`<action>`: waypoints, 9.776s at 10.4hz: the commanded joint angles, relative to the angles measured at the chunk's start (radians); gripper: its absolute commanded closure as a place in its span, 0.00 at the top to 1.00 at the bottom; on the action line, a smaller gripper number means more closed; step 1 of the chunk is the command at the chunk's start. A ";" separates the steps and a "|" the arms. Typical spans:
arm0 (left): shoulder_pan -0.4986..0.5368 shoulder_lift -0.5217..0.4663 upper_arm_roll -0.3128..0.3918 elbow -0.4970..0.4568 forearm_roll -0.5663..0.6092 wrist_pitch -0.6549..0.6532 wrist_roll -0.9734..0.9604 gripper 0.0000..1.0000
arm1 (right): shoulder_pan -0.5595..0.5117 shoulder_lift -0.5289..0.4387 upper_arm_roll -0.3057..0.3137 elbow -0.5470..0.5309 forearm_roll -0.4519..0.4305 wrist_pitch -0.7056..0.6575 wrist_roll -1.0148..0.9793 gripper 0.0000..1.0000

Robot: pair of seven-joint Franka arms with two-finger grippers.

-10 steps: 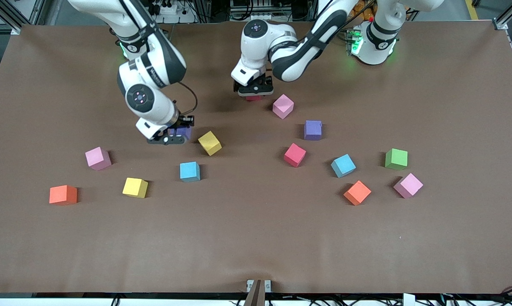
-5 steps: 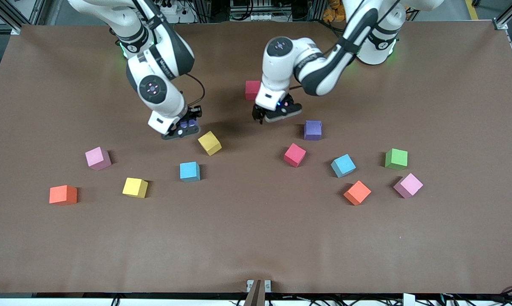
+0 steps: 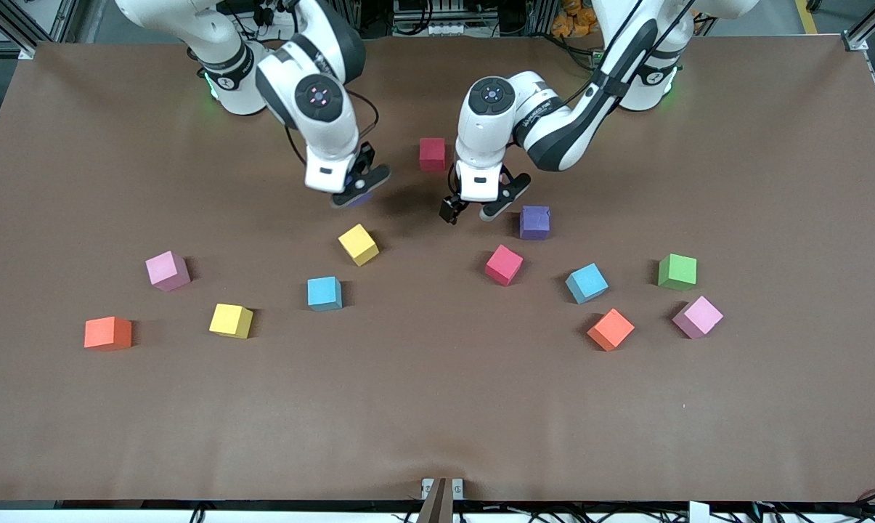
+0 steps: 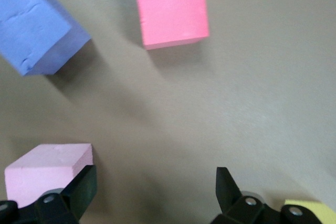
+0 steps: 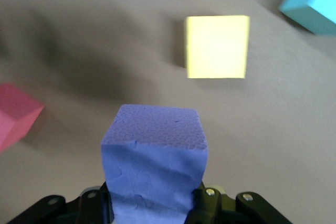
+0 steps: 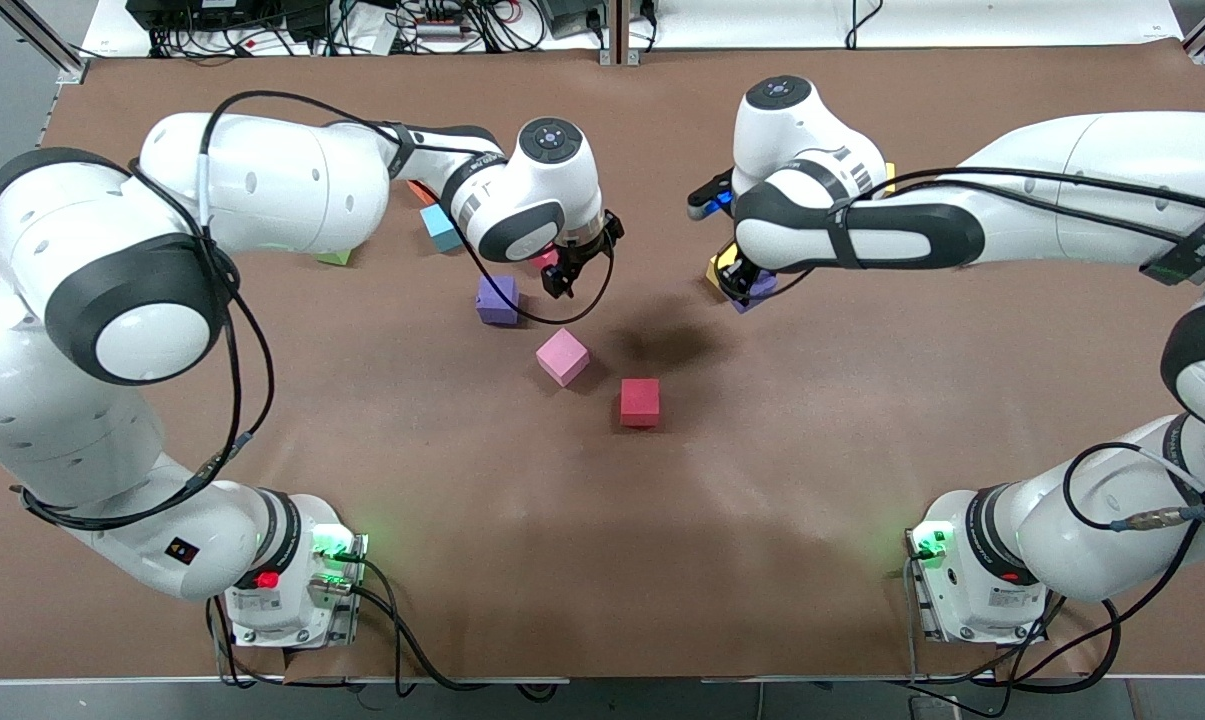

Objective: Form number 2 with 11 blocks

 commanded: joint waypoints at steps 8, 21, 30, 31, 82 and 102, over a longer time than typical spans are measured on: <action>-0.005 0.055 -0.021 -0.048 -0.049 -0.093 -0.027 1.00 | 0.001 -0.074 0.139 -0.164 -0.043 0.174 -0.522 0.00; 0.009 -0.023 -0.042 -0.094 -0.184 -0.195 0.036 1.00 | 0.161 0.110 0.146 -0.192 -0.102 0.378 -0.478 0.00; 0.012 -0.011 -0.066 -0.161 -0.227 -0.112 0.063 1.00 | 0.220 0.183 0.118 -0.142 -0.102 0.386 -0.415 0.00; 0.012 -0.003 -0.066 -0.171 -0.227 -0.084 0.063 1.00 | 0.223 0.185 0.118 -0.139 -0.102 0.386 -0.413 0.00; -0.123 -0.060 -0.076 -0.296 -0.387 0.227 -0.659 0.32 | 0.031 0.368 -0.133 0.181 -0.070 0.378 -0.033 1.00; -0.143 -0.124 -0.076 -0.296 -0.287 0.151 -0.632 1.00 | 0.070 0.366 -0.008 0.184 -0.070 0.416 0.485 0.00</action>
